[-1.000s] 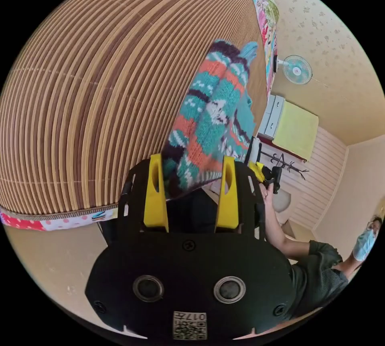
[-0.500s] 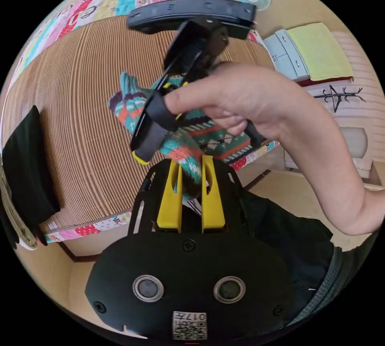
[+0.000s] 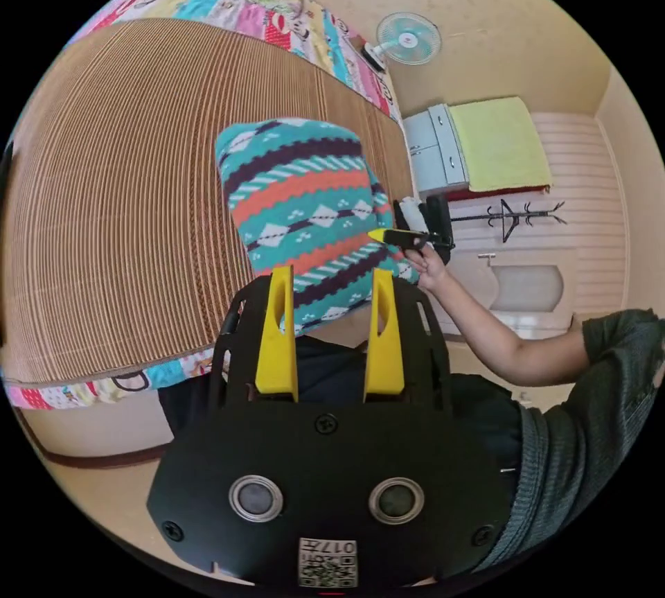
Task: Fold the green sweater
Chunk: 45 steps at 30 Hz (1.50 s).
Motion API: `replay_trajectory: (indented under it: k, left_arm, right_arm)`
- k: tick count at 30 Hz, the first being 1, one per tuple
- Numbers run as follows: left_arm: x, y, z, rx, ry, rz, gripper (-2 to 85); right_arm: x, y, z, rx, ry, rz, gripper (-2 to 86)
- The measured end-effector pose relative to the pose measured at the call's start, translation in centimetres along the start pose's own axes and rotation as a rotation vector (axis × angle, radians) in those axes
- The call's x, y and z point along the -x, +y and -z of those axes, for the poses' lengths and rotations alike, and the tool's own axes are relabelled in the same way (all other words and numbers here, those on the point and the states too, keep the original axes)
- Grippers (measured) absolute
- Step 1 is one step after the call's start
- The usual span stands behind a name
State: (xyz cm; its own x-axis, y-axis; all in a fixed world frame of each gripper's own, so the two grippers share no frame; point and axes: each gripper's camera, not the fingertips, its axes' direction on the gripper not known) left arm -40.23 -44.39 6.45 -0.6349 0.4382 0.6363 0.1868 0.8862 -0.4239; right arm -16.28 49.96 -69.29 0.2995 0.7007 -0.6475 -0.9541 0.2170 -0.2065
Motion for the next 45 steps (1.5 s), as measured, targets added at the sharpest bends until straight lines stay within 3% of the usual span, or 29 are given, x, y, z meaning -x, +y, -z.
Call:
replay_trajectory:
  k: [3, 8, 12, 14, 20, 24, 34, 39, 45]
  left_arm:
    - [2.6, -0.8, -4.1, 0.065, 0.025, 0.089, 16.9]
    - [6.0, -2.8, -8.6, 0.086, -0.025, 0.203, 21.6]
    - [9.2, -3.3, -11.2, 0.123, 0.088, 0.285, 23.3]
    - [11.5, -3.1, -12.8, 0.187, 0.280, 0.400, 23.8]
    - [12.1, -1.5, -11.4, 0.193, 0.281, 0.429, 23.0]
    - [11.6, 0.1, -9.2, 0.195, 0.261, 0.400, 21.2]
    - [15.8, 10.9, 5.4, 0.098, 0.150, 0.435, 20.4]
    - [20.7, 15.7, 18.0, -0.089, 0.110, 0.478, 20.0]
    - [25.5, 17.2, 37.0, -0.273, -0.037, 0.386, 19.5]
  right_arm:
    - [-7.0, 2.4, 3.5, 0.053, 0.146, -0.142, 11.6]
    - [-12.1, 2.5, 8.7, -0.067, -0.046, -0.126, 18.0]
    - [-16.4, 0.8, 5.4, 0.031, -0.278, -0.161, 21.0]
    - [-16.9, 0.5, 3.2, 0.072, -0.289, -0.161, 21.0]
    - [-17.0, 2.4, 0.8, 0.014, -0.314, -0.236, 20.2]
    - [-16.0, 4.5, 0.0, 0.109, -0.351, -0.227, 17.4]
    - [-7.1, 7.3, -10.8, 0.280, -0.432, -0.141, 13.9]
    - [4.1, 3.4, -20.0, 0.306, -0.463, -0.031, 13.4]
    - [19.2, -5.9, -30.4, 0.227, -0.475, 0.127, 13.5]
